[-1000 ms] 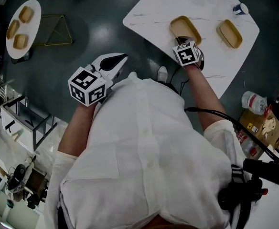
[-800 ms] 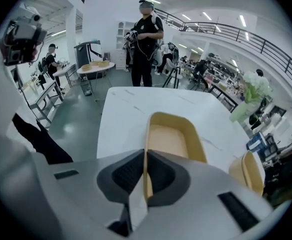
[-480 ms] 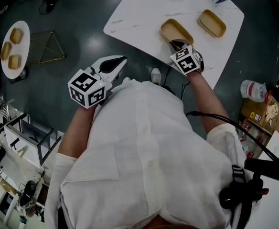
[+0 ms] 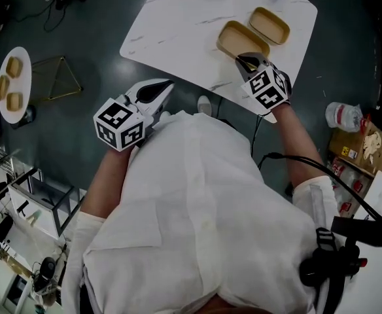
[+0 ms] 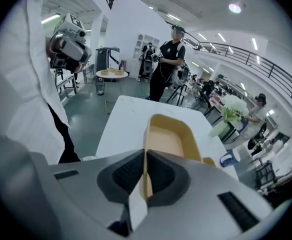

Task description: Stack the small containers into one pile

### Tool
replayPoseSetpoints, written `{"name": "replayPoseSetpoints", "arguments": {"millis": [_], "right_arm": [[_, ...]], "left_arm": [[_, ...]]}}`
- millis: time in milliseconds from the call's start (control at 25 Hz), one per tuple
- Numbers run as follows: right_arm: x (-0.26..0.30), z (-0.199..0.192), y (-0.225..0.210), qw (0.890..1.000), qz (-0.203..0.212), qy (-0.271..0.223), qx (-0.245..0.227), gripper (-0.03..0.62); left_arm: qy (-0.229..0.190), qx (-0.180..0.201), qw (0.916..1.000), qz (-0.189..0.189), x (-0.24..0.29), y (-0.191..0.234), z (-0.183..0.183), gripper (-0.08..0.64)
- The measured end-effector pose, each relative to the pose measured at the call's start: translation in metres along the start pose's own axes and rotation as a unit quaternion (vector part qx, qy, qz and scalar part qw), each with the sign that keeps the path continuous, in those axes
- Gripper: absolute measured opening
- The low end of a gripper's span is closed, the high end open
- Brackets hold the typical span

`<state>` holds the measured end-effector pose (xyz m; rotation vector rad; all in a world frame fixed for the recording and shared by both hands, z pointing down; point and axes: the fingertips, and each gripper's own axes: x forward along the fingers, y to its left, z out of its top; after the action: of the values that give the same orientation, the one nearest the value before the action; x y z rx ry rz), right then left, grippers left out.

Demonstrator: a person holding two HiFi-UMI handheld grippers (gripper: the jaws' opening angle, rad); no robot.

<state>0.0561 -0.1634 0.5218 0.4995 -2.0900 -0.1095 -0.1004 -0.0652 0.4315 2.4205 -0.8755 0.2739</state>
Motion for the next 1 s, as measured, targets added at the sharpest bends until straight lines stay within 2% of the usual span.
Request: {"name": "replayPoseSetpoints", "arguments": {"millis": [480, 640, 760, 1000], "right_arm": [[-0.033, -0.056, -0.078, 0.998, -0.031, 0.008, -0.046, 0.015], [-0.032, -0.073, -0.107, 0.998, -0.039, 0.011, -0.057, 0.015], [-0.027, -0.087, -0.126, 0.998, -0.045, 0.009, -0.047, 0.015], [-0.012, -0.105, -0.15, 0.998, -0.036, 0.018, -0.057, 0.015]], "left_arm": [[-0.001, 0.004, 1.0, 0.003, 0.049, -0.018, 0.012, 0.008], [-0.003, 0.002, 0.9999, 0.012, 0.061, -0.019, 0.016, 0.008], [-0.002, -0.004, 0.9998, 0.021, 0.068, -0.019, 0.014, 0.008], [-0.001, -0.017, 0.9992, 0.036, 0.08, -0.023, 0.012, 0.008]]}}
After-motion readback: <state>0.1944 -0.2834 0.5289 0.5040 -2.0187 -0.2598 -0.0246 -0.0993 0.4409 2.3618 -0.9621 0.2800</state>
